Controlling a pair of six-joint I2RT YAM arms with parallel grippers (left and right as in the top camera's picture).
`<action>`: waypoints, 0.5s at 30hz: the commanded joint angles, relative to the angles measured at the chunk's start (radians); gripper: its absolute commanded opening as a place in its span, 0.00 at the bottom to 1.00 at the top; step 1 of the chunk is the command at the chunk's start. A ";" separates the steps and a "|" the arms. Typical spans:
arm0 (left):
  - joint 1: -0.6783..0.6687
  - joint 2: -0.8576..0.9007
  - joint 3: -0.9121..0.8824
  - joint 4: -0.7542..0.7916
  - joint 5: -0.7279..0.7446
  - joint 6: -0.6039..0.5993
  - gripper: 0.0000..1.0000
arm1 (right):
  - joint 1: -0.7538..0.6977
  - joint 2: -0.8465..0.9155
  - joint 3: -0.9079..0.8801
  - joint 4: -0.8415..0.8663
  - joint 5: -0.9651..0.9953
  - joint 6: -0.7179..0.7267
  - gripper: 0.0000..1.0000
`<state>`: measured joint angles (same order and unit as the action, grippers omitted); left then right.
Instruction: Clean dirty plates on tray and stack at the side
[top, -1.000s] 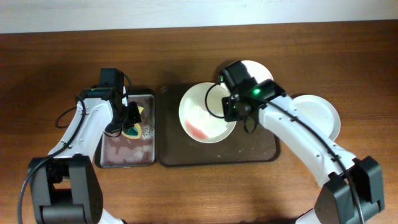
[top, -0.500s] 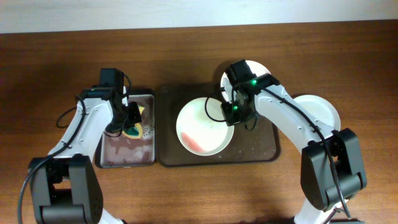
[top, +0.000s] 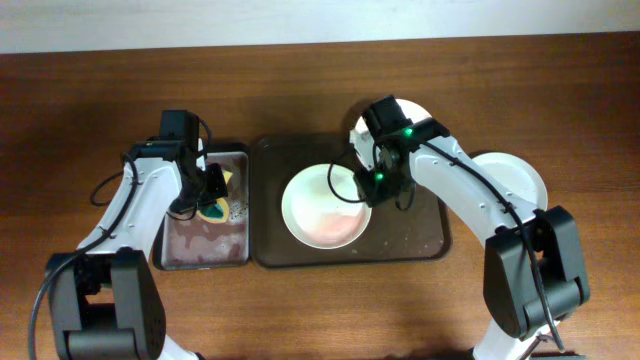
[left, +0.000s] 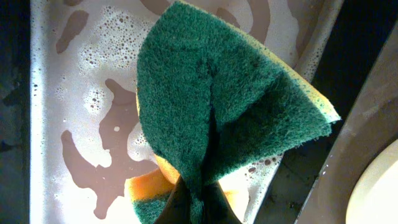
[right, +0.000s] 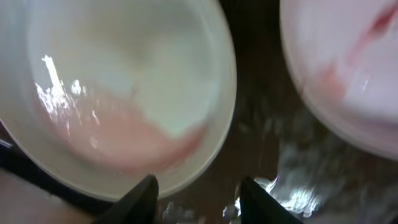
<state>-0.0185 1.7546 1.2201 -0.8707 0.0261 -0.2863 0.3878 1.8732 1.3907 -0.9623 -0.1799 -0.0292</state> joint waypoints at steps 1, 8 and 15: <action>0.002 -0.001 -0.003 0.003 0.012 0.015 0.00 | 0.004 0.002 0.007 -0.099 -0.012 0.245 0.43; 0.002 -0.001 -0.003 0.002 0.012 0.015 0.00 | 0.014 0.002 -0.039 -0.147 -0.053 0.388 0.43; 0.002 -0.001 -0.003 0.002 0.012 0.015 0.00 | 0.029 0.002 -0.174 0.016 -0.088 0.517 0.43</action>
<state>-0.0185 1.7546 1.2198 -0.8707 0.0261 -0.2863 0.4023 1.8732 1.2694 -0.9981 -0.2298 0.4126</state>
